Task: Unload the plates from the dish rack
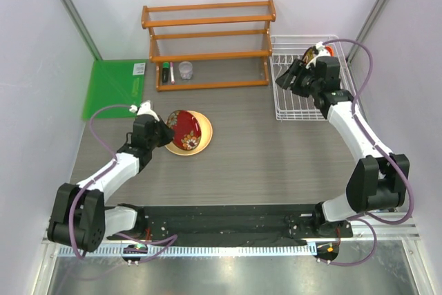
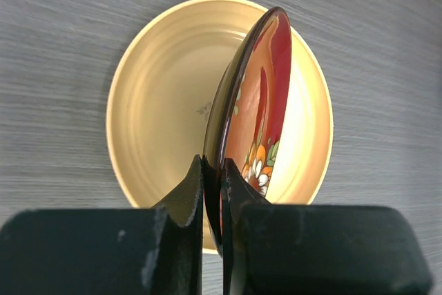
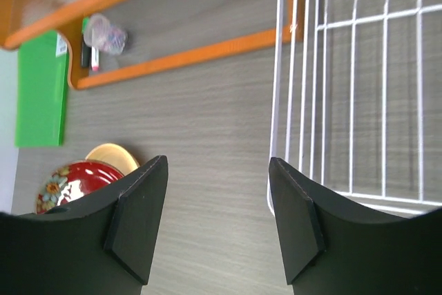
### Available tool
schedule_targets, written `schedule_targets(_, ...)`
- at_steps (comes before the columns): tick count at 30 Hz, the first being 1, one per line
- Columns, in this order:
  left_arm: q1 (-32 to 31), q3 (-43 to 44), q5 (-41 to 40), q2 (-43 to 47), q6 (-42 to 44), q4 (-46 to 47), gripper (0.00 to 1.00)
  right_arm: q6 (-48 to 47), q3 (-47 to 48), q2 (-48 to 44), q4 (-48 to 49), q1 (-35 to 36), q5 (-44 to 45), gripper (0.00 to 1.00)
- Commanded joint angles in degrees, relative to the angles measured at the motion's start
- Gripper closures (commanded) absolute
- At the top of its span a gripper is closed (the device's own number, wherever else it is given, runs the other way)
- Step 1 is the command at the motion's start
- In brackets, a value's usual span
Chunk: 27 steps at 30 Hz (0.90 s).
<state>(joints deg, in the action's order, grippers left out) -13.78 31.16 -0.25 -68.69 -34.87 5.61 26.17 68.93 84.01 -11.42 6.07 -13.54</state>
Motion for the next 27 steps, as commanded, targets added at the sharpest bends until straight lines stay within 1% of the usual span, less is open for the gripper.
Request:
schedule_targets(1, 0.7, -0.3, 1.6, -1.7, -1.9, 8.1, 1.0, -1.8, 6.6, 0.7, -1.2, -2.1, 0.5, 0.34)
schedule_targets(5, 0.8, -0.6, 2.0, -4.5, -2.7, 9.1, 0.99, -2.9, 12.4, 3.9, -3.9, -3.2, 1.9, 0.33)
schedule_targets(6, 0.9, -0.6, 2.0, -5.8, -2.8, 9.2, 0.94, -3.4, 13.7, 5.5, -4.4, -3.3, 2.6, 0.33)
schedule_targets(7, 0.9, -0.3, 2.0, -6.4, -2.9, 9.2, 0.93, -3.9, 16.5, 6.4, -6.0, -3.3, 4.3, 0.33)
schedule_targets(9, 0.9, -0.2, 2.0, -8.2, -3.0, 9.0, 0.87, -5.2, 20.3, 8.1, -6.9, -3.4, 6.6, 0.33)
schedule_targets(11, 0.9, 0.1, 2.1, -9.4, -3.0, 9.1, 0.87, -6.2, 23.0, 10.6, -9.1, -3.9, 9.7, 0.33)
schedule_targets(12, 0.9, 0.3, 1.9, -9.8, -3.0, 8.4, 0.85, -6.6, 25.0, 11.3, -9.7, -3.7, 11.7, 0.33)
schedule_targets(13, 0.9, 0.6, 1.7, -10.8, -3.2, 7.8, 0.8, -7.4, 25.8, 12.7, -10.5, -3.9, 13.3, 0.33)
schedule_targets(14, 0.9, 1.0, 1.6, -11.3, -3.2, 7.4, 0.75, -7.9, 26.5, 13.4, -10.7, -4.0, 16.9, 0.33)
schedule_targets(15, 0.9, 1.1, 1.6, -11.6, -2.9, 7.3, 0.76, -8.2, 27.7, 14.0, -11.1, -4.0, 19.1, 0.33)
schedule_targets(16, 0.9, 1.2, 1.2, -12.2, -3.1, 7.0, 0.68, -9.0, 28.1, 15.4, -10.9, -4.1, 20.4, 0.33)
schedule_targets(18, 0.9, 1.3, 0.8, -12.5, -3.1, 6.4, 0.6, -9.7, 30.0, 17.1, -11.3, -4.8, 23.3, 0.33)
schedule_targets(19, 0.9, 1.4, 0.7, -12.6, -3.1, 5.7, 0.5, -9.8, 30.4, 17.9, -11.3, -5.2, 24.3, 0.33)
schedule_targets(20, 0.9, 1.6, 0.8, -12.6, -3.1, 5.2, 0.48, -9.9, 31.0, 19.3, -11.3, -5.3, 24.4, 0.33)
schedule_targets(21, 0.9, 1.9, -1.0, -12.7, -3.0, 4.8, 0.47, -10.2, 32.0, 19.9, -11.3, -5.3, 24.5, 0.33)
schedule_targets(22, 0.9, 2.3, -1.2, -12.7, -2.5, 4.4, 0.41, -10.3, 32.6, 20.6, -11.3, -5.4, 25.5, 0.32)
schedule_targets(23, 0.9, 2.6, -1.6, -12.1, -2.4, 2.7, 0.29, -11.1, 33.2, 22.2, -11.4, -6.9, 26.2, 0.32)
schedule_targets(24, 0.9, 2.8, -2.1, -11.7, -2.4, 2.2, 0.22, -11.7, 34.6, 23.0, -11.3, -7.2, 27.7, 0.32)
schedule_targets(25, 0.9, 2.8, -2.5, -11.0, -2.1, 2.0, 0.11, -12.0, 35.5, 24.2, -11.4, -7.5, 28.6, 0.3)
schedule_targets(27, 0.9, 3.1, -2.6, -8.4, -1.6, 0.6, 0.05, -13.3, 39.0, 27.4, -11.8, -7.9, 28.5, 0.3)
